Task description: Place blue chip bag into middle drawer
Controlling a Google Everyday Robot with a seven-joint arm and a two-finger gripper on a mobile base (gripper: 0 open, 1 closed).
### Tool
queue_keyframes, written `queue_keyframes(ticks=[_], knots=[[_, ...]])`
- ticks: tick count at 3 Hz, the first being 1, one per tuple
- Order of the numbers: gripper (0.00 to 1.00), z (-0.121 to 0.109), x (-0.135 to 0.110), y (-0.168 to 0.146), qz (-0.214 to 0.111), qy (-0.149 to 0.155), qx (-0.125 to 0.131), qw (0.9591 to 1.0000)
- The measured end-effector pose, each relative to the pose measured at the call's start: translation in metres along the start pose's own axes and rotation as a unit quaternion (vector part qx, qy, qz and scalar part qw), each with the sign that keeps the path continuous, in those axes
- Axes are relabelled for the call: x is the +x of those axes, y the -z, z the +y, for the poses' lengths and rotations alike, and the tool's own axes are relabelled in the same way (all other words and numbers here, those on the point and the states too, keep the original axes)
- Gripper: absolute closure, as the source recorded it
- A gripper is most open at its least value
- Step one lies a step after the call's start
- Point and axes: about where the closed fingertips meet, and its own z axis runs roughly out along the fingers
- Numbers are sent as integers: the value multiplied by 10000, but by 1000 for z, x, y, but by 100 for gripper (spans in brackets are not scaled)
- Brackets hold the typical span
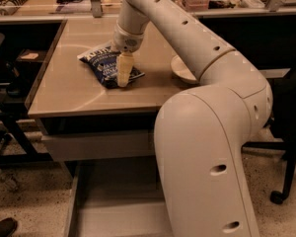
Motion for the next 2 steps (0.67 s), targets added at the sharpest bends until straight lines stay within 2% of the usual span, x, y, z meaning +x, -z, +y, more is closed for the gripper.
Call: queue_keyframes(ticks=[2], knots=[[66, 0, 0, 0, 0, 0, 0, 10000]])
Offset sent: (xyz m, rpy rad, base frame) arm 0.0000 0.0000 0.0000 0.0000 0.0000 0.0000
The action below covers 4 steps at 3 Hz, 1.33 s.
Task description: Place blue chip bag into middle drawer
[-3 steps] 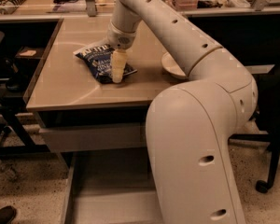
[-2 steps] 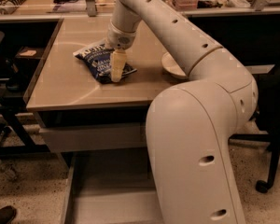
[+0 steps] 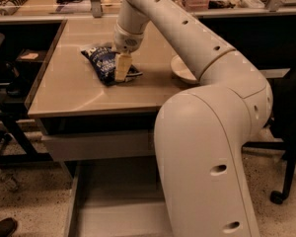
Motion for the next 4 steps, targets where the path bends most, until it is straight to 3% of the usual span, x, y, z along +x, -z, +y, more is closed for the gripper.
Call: queue_keyframes(ticks=[1, 2, 3, 4], knots=[[88, 0, 0, 0, 0, 0, 0, 10000], [100, 0, -1, 2, 0, 0, 0, 10000], [100, 4, -6, 18, 171, -6, 195, 9997], [100, 22, -9, 46, 449, -91, 581, 9973]])
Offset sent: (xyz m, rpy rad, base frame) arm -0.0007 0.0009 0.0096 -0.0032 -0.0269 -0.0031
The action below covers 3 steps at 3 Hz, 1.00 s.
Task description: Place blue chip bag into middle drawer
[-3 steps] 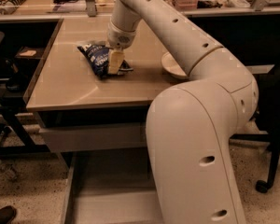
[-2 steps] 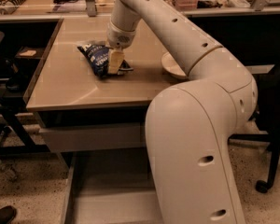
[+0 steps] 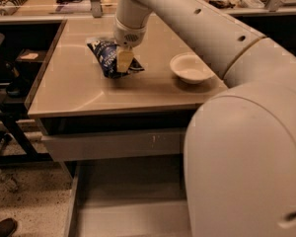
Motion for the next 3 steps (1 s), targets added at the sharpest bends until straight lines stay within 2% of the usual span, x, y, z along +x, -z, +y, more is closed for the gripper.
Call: queue_keyframes(ticks=[1, 2, 3], knots=[[100, 28, -1, 26, 257, -116, 338, 9990], [100, 68, -2, 41, 513, -192, 511, 9972], [100, 114, -1, 49, 770, -318, 527, 9951]])
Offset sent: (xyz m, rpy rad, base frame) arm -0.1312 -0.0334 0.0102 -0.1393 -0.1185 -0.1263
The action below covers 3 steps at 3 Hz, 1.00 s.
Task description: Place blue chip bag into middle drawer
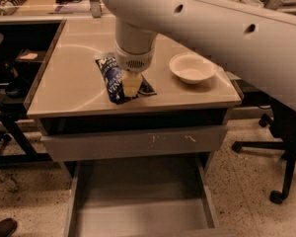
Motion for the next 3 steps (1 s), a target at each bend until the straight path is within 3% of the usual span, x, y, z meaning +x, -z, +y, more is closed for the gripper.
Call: queue_keyframes(ticks=[2, 3], knots=[[100, 84, 5, 39, 361, -199, -4, 9992], [100, 84, 6, 39, 372, -203, 0, 9991]])
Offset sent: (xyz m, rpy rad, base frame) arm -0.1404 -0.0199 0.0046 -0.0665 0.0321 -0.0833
